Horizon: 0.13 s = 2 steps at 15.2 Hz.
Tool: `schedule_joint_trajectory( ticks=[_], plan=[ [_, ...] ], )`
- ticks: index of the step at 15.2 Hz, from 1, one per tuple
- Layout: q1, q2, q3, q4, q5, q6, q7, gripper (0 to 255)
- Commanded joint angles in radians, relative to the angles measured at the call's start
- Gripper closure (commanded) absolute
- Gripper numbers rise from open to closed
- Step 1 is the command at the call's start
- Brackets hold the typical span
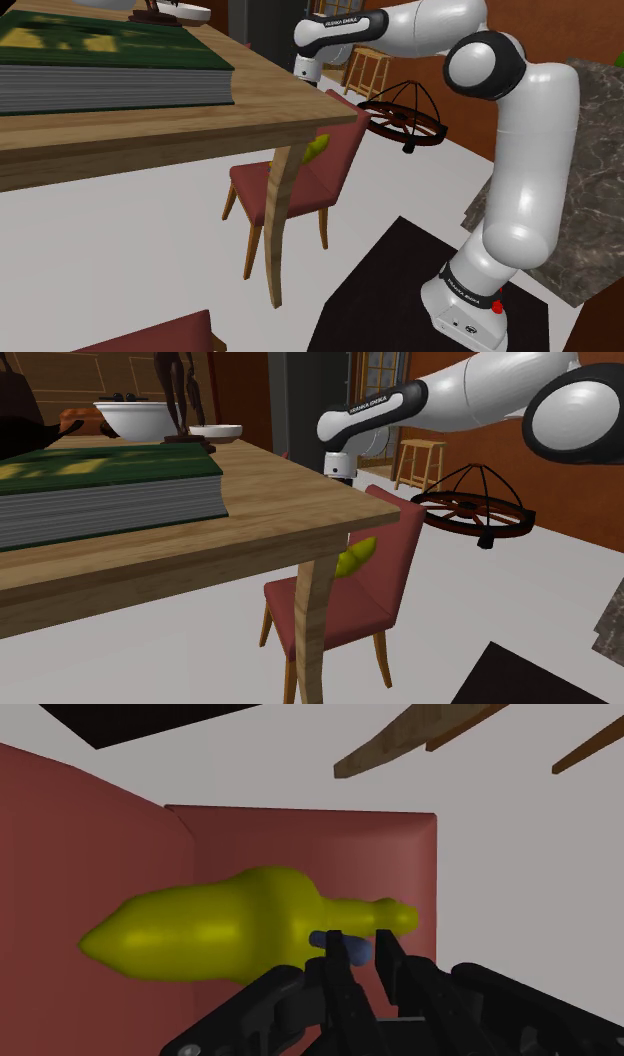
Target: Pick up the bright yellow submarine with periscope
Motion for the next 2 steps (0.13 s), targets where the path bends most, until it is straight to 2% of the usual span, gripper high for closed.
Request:
schedule_joint_trajectory(
  ticks=[1, 2],
  plan=[
    [-0.001, -0.001, 0.000, 0.016, -0.001, -0.016, 0.002, 255],
    [-0.001, 0.000, 0.000, 0.017, -0.001, -0.016, 0.002, 255]
  ],
)
